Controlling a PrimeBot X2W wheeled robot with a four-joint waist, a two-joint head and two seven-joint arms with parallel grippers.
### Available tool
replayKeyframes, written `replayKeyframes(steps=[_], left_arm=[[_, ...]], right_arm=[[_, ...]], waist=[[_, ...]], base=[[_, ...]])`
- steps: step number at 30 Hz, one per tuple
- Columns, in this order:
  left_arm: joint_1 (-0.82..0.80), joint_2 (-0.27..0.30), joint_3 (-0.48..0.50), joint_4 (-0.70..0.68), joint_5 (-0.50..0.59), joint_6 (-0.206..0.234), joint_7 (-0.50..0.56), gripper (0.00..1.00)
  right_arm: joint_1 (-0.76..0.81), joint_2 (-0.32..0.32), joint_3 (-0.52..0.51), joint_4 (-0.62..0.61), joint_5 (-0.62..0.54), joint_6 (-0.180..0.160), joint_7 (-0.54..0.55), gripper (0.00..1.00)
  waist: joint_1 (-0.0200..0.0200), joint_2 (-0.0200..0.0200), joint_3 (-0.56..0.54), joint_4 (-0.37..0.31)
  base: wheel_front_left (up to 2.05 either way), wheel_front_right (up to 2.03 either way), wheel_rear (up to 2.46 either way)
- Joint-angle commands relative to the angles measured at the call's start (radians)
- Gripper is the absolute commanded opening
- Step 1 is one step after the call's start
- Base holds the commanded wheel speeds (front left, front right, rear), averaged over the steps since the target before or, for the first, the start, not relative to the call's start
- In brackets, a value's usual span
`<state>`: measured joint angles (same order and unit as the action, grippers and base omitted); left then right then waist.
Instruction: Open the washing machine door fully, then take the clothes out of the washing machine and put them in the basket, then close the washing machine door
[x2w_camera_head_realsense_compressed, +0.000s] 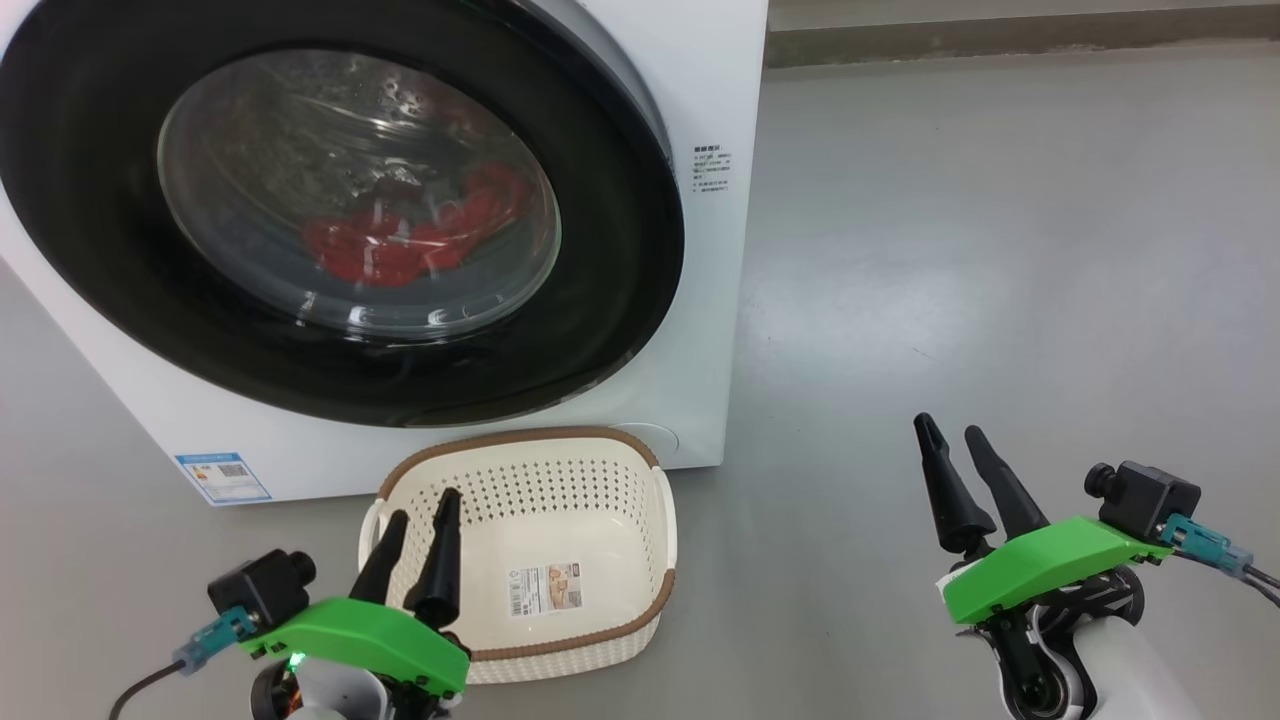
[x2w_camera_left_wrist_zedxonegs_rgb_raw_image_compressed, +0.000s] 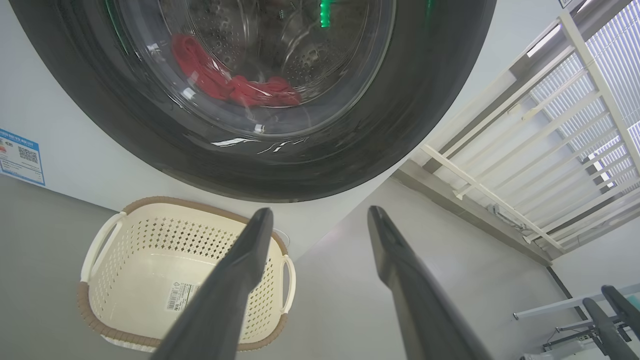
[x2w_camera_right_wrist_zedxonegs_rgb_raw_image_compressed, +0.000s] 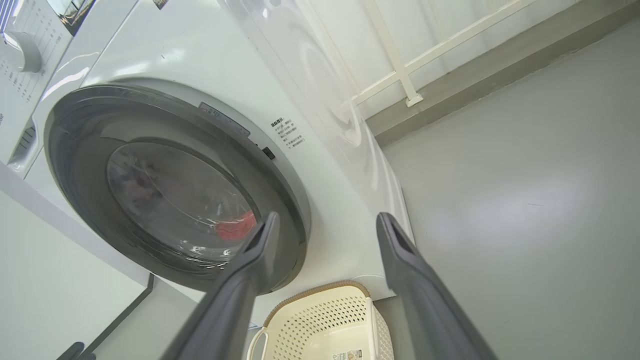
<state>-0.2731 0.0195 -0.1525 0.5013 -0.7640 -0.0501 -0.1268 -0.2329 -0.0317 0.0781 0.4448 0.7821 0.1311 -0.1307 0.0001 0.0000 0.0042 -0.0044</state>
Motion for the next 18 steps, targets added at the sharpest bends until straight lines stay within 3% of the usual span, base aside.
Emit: replayKeyframes(steps=[1, 18], left_arm=[[-0.060, 0.020, 0.014, -0.014, 0.028, 0.005, -0.018, 1.00], [-0.130, 0.025, -0.041, 0.036, 0.184, 0.023, -0.068, 1.00]], right_arm=[[-0.059, -0.008, 0.020, -0.024, -0.035, 0.000, -0.015, 1.00], [-0.118, -0.012, 0.056, 0.013, -0.219, 0.000, -0.065, 1.00]], waist=[[-0.0001, 0.0000, 0.000, 0.000], [-0.0001, 0.0000, -0.006, 0.002]], base=[[0.00, 0.00, 0.00], [0.00, 0.00, 0.00]])
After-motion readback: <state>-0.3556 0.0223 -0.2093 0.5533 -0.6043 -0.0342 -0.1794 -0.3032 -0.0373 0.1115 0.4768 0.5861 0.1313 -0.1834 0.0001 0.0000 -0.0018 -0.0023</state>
